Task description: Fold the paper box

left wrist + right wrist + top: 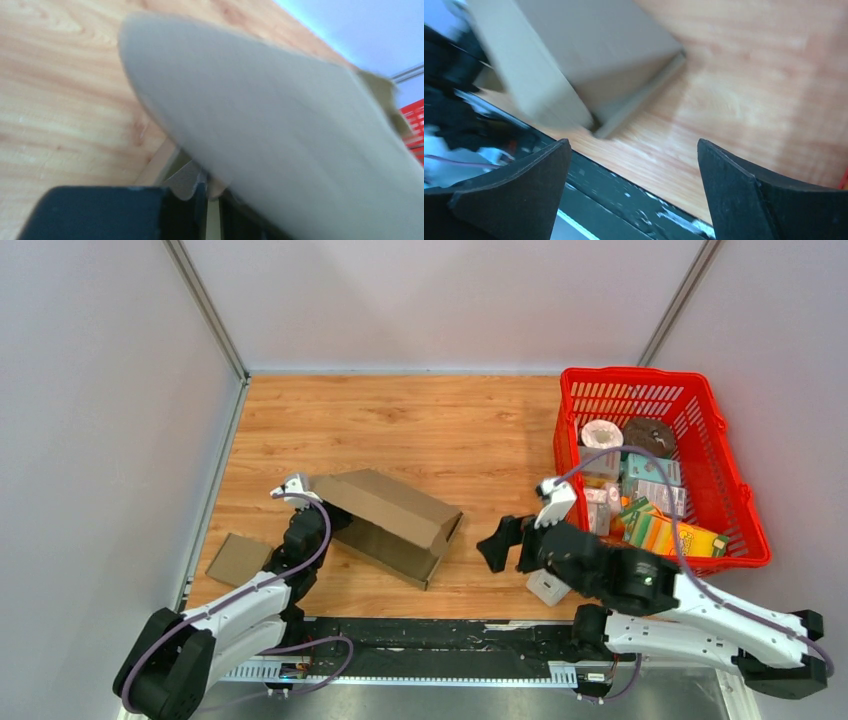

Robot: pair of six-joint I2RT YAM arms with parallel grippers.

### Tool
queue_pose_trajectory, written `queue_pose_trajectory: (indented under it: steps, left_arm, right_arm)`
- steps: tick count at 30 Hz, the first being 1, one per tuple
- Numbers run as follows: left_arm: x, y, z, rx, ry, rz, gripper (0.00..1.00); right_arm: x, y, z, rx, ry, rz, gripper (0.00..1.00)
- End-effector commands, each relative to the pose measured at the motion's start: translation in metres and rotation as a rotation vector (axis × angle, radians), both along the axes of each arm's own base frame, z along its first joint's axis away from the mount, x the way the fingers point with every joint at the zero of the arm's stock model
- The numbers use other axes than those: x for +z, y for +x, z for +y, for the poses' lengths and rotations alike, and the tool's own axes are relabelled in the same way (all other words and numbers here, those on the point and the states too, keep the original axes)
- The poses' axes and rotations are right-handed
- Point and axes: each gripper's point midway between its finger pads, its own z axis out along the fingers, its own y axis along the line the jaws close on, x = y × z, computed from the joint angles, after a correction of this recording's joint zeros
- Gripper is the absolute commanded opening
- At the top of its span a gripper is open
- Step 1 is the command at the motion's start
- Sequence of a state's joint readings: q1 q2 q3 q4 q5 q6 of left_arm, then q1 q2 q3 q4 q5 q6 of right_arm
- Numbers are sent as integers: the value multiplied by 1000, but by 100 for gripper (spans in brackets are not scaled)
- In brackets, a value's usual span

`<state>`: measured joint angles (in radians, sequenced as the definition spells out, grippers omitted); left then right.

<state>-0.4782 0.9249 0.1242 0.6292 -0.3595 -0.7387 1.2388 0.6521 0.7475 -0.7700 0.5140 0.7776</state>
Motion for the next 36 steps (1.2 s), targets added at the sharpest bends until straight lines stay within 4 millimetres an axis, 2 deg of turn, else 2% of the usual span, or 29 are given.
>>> queue_pose_trajectory:
  steps: [1, 2, 3, 4, 5, 6, 7, 8, 9, 10, 11, 12, 13, 14, 15, 16, 17, 19, 21, 22, 24, 25, 27, 28, 30, 31, 34, 35, 36]
  left_arm:
    - [-50, -28, 5, -16, 36, 204, 26]
    - [-60, -36, 8, -17, 50, 259, 31]
    - [-58, -39, 8, -12, 34, 278, 35]
    - [-48, -42, 9, 0, -14, 272, 43]
    - [-65, -59, 16, 14, 14, 369, 46]
    - [-59, -63, 17, 16, 0, 384, 48]
    - [-47, -67, 18, 27, -44, 368, 50]
    - [-61, -87, 29, 49, -10, 463, 51]
    - [-50, -92, 31, 61, -36, 466, 52]
    - [-51, -110, 39, 70, -34, 503, 53]
    - [-49, -118, 42, 78, -47, 517, 54]
    - [-36, -125, 42, 71, -88, 508, 54]
    - [-36, -142, 48, 71, -96, 530, 54]
    - [-32, -149, 50, 68, -113, 529, 54]
    - [-19, -156, 50, 47, -142, 507, 54]
    - [-17, -168, 53, 33, -147, 506, 49]
    - [-6, -172, 52, 0, -165, 460, 47]
    - [28, -182, 46, -116, -155, 340, 41]
    - [64, -188, 39, -209, -157, 233, 40]
    - [85, -181, 30, -244, -169, 174, 39]
    - [105, -175, 16, -319, -157, 128, 39]
    - [108, -156, 5, -328, -129, 164, 39]
    - [116, -142, -9, -384, -74, 164, 39]
    - [113, -123, -18, -384, -41, 192, 38]
    - [107, -103, -25, -390, 11, 205, 38]
    - [96, -88, -34, -396, 34, 250, 35]
    - [70, -64, -40, -371, 74, 317, 33]
    - [54, -61, -40, -360, 85, 345, 33]
    - [49, -57, -41, -359, 92, 355, 32]
  right_arm:
    - [100, 11, 20, 159, 35, -171, 100]
    - [109, 14, 31, 192, 40, -178, 100]
    - [126, 21, 54, 224, 51, -173, 100]
    - [127, 19, 71, 300, 72, -123, 100]
    - [130, 21, 87, 343, 83, -92, 100]
    - [115, 28, 109, 370, 53, -30, 100]
    - [127, 22, 125, 433, 91, -16, 100]
    - [123, 23, 136, 460, 88, 1, 100]
    - [113, 28, 153, 480, 87, 26, 100]
    - [106, 26, 162, 504, 99, 55, 100]
    - [99, 27, 169, 515, 108, 77, 99]
    - [90, 30, 184, 524, 128, 104, 95]
    - [84, 29, 191, 543, 142, 126, 92]
    - [72, 29, 195, 546, 139, 151, 89]
    - [62, 31, 203, 547, 144, 169, 83]
    - [54, 32, 205, 550, 143, 182, 82]
    - [38, 30, 205, 546, 126, 209, 79]
    - [20, 30, 205, 541, 116, 234, 74]
    - [-3, 28, 200, 527, 89, 262, 72]
    - [-11, 29, 198, 515, 79, 269, 71]
    - [-32, 25, 192, 511, 54, 291, 70]
    - [-38, 27, 189, 503, 45, 297, 70]
    - [-55, 27, 183, 492, 14, 321, 70]
    - [-60, 29, 180, 486, 5, 325, 70]
    - [-69, 30, 175, 476, -20, 332, 69]
    - [-76, 31, 169, 465, -29, 346, 69]
    - [-86, 37, 156, 429, -44, 358, 69]
    - [-88, 39, 152, 422, -47, 365, 70]
    - [-88, 40, 148, 419, -49, 365, 70]
